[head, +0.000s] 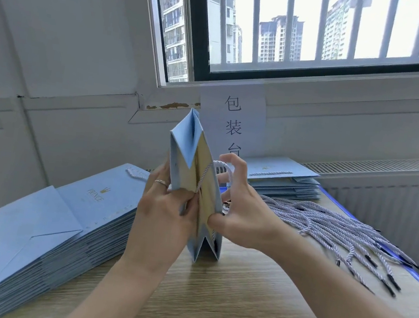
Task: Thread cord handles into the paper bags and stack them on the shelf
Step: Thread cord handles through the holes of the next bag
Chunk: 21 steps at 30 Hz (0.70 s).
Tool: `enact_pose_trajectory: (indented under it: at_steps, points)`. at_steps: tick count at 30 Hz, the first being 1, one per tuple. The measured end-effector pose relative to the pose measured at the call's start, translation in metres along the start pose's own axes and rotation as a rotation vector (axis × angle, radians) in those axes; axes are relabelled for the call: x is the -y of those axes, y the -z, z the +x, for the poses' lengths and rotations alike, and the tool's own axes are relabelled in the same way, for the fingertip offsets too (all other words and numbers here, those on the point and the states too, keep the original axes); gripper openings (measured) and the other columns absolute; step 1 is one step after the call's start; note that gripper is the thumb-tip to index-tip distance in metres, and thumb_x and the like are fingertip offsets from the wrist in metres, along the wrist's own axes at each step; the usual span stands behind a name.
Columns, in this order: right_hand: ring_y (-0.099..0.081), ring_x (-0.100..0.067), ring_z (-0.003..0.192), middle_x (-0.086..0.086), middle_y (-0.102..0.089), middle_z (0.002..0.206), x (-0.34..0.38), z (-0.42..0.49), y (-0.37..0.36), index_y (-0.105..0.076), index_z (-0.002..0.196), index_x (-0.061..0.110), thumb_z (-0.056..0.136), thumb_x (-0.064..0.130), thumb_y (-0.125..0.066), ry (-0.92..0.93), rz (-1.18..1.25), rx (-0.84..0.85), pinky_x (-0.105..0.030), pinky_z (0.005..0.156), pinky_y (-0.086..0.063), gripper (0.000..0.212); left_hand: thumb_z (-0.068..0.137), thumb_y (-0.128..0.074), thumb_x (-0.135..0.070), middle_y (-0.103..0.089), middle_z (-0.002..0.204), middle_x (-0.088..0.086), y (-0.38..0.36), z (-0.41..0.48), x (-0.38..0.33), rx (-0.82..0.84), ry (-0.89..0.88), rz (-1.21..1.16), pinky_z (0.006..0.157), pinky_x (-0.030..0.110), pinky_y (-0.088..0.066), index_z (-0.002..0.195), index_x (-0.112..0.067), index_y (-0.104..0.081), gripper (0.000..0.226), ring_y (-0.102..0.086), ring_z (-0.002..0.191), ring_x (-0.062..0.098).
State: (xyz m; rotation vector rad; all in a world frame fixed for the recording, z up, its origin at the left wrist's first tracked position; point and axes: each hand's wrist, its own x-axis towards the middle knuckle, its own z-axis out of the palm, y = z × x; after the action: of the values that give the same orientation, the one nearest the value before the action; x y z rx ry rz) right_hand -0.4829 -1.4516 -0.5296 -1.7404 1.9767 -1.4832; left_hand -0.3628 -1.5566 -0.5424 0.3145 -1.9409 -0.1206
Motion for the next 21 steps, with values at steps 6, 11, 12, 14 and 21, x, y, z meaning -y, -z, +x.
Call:
enact_pose_trajectory:
  at_steps: [6,11,12,14,21]
  points:
    - [-0.057,-0.008,0.083,0.006,-0.047,0.113,0.000,-0.001,0.002,-0.020,0.135,0.028,0.083,0.012,-0.068,-0.075,-0.004,0.018,-0.016,0.063,-0.048,0.072,0.080,-0.076,-0.006,-0.058,0.068,0.005,-0.001,-0.008,0.005,0.233,0.151,-0.019,0.061,0.015,-0.042,0.064,-0.008,-0.074,0.017,-0.057,0.062,0.021]
    - [-0.036,-0.014,0.053,0.001,-0.044,0.059,0.000,-0.003,0.001,-0.050,0.067,0.010,0.085,0.035,-0.062,-0.091,-0.329,0.096,-0.042,0.052,-0.036,0.033,0.077,-0.079,-0.005,-0.060,0.063,0.004,0.003,-0.005,0.008,0.213,0.156,-0.002,0.061,0.009,-0.039,0.063,-0.012,-0.076,0.016,-0.057,0.058,0.018]
    - [-0.026,-0.016,0.048,-0.001,-0.031,0.051,0.000,-0.004,0.000,-0.039,0.052,0.010,0.087,0.035,-0.061,-0.074,-0.399,0.127,-0.042,0.050,-0.026,0.048,0.076,-0.079,-0.005,-0.061,0.064,0.004,0.004,-0.005,0.008,0.217,0.163,-0.010,0.061,0.007,-0.038,0.063,-0.013,-0.076,0.016,-0.057,0.059,0.017]
    - [-0.016,-0.018,0.046,-0.001,-0.019,0.045,0.003,-0.005,0.000,-0.025,0.046,0.014,0.091,0.030,-0.059,-0.061,-0.439,0.153,-0.035,0.049,-0.017,0.059,0.076,-0.080,-0.005,-0.063,0.068,0.005,0.005,-0.005,0.007,0.231,0.185,-0.043,0.062,0.004,-0.038,0.065,-0.013,-0.077,0.014,-0.058,0.062,0.017]
    - [-0.026,-0.024,0.047,-0.011,-0.033,0.050,0.006,-0.004,-0.003,-0.037,0.049,0.007,0.094,0.017,-0.053,-0.108,-0.433,0.205,-0.029,0.049,-0.025,0.049,0.089,-0.061,-0.021,-0.067,0.081,0.005,0.012,-0.001,-0.001,0.073,0.013,-0.005,0.061,0.003,-0.034,0.089,-0.022,-0.076,0.016,-0.044,0.056,0.010]
